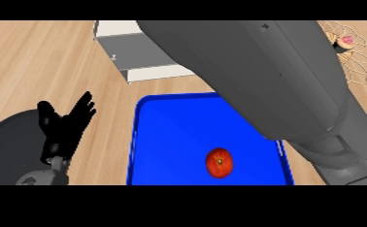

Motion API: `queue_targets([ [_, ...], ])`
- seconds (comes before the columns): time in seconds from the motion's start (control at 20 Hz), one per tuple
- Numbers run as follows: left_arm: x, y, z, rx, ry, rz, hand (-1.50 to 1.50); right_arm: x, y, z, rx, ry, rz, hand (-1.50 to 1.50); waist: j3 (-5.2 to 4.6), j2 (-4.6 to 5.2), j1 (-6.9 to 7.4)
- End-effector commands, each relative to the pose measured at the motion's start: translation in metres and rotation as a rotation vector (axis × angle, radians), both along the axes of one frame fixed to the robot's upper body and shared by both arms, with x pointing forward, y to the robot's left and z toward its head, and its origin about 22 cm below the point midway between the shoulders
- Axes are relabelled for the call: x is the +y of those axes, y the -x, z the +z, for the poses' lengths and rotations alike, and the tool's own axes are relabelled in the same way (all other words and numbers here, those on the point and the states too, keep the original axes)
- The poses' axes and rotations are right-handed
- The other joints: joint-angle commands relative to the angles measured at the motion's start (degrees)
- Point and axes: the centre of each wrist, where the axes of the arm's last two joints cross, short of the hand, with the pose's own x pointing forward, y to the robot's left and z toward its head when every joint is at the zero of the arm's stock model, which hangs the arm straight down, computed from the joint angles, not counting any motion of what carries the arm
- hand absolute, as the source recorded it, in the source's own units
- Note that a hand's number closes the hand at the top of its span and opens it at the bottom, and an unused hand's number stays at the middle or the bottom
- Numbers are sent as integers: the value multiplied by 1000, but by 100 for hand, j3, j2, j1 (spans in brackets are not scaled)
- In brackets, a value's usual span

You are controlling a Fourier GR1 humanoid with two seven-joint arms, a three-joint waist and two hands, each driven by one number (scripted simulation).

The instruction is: Pick the can from the tray and place it in the tiered shelf

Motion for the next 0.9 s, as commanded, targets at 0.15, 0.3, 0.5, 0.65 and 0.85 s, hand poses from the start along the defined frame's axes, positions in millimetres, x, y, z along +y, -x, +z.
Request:
queue_targets([
  [0.15, -6, -3, 2, 26, 9, -4, 0, -21, -38, -6, 52, 89, 29, 150, -22, 19, 8],
  [0.3, -13, 6, -17, 31, 9, -17, 0, -11, -54, -40, 42, 113, 5, 150, -27, 48, 52],
  [0.5, 3, -6, 5, 17, 7, -2, 0, -30, -69, -47, 35, 123, -7, 150, -21, 23, -2],
  [0.65, -9, -8, 12, 32, -5, -24, 0, -19, -77, -35, 29, 98, -30, 150, -24, 55, 107],
  [0.85, -9, -7, 4, 22, -6, -19, 0, -24, -86, -32, 28, 126, -25, 150, -28, 75, 146],
])
